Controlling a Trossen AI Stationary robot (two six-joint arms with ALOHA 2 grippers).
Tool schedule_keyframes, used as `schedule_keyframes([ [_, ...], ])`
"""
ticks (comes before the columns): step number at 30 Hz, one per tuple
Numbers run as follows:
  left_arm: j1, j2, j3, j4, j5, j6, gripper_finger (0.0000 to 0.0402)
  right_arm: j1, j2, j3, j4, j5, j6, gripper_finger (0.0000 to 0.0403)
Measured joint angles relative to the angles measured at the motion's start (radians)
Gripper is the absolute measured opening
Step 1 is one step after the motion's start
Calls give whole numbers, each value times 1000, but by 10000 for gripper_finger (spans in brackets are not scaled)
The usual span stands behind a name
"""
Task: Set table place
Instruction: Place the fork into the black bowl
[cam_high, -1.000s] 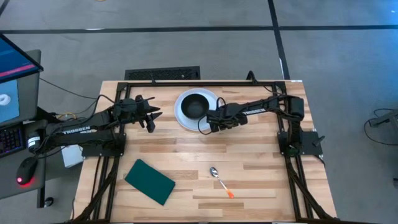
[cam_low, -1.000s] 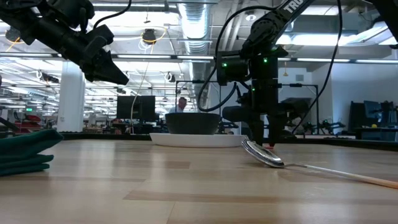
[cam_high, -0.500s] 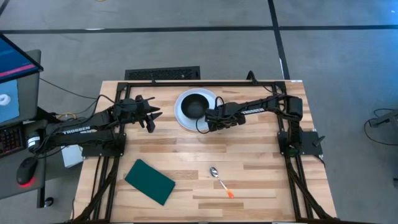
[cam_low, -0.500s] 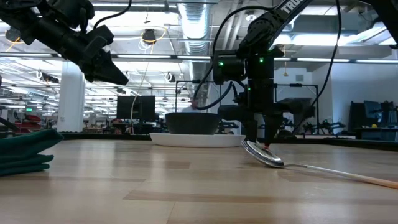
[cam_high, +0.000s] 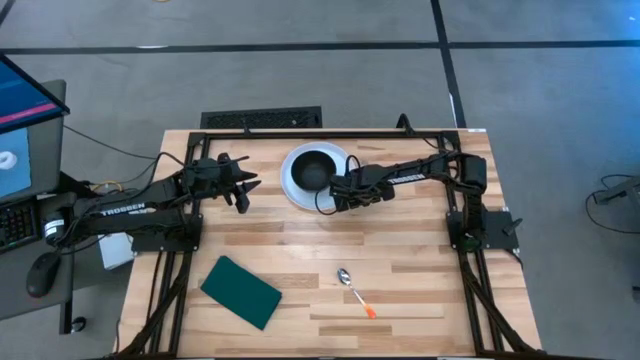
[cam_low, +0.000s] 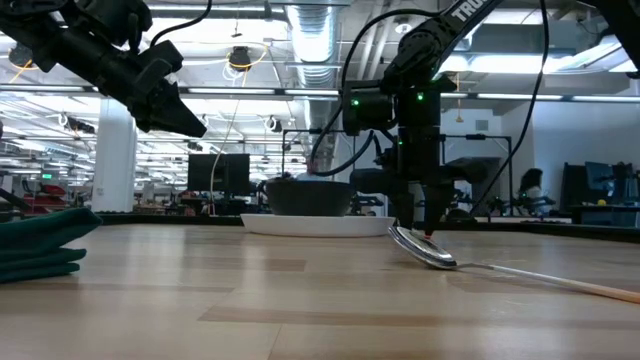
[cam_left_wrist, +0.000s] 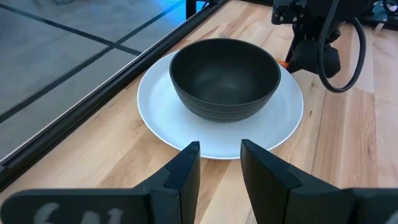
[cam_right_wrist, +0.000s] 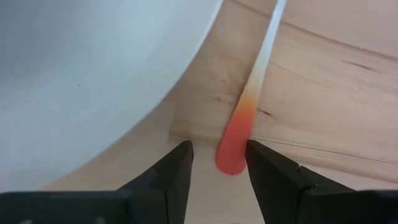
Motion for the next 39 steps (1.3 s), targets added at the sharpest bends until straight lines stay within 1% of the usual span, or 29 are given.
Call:
schedule_keyframes([
  [10, 0, 0, 0, 0, 0, 0, 106, 5, -1, 2, 0, -1, -1, 188],
  [13, 0, 0, 0, 1, 0, 6, 106, 14, 0, 27, -4, -10, -4, 190],
  [17, 0, 0, 0, 1, 3, 6, 106, 26, -7, 73, -8, -10, -49, 189],
  [19, 0, 0, 0, 1, 11, 6, 106, 28, -7, 100, -44, -4, -54, 188],
  [22, 0, 0, 0, 1, 25, 6, 106, 26, -7, 163, -146, 8, -83, 188],
  [26, 0, 0, 0, 1, 25, 6, 106, 35, -8, 272, -298, 89, -125, 190],
  [30, 0, 0, 0, 1, 25, 6, 106, 55, -8, 418, -477, 211, -191, 188],
  [33, 0, 0, 0, 7, 25, 5, 106, 69, -8, 538, -615, 279, -241, 185],
  [36, 0, 0, 0, 21, 24, 4, 106, 96, -10, 642, -745, 362, -333, 181],
  [38, 0, 0, 0, 33, 24, 3, 106, 116, -15, 678, -737, 404, -437, 178],
  [39, 0, 0, 0, 42, 24, 3, 106, 124, -29, 681, -732, 410, -493, 176],
])
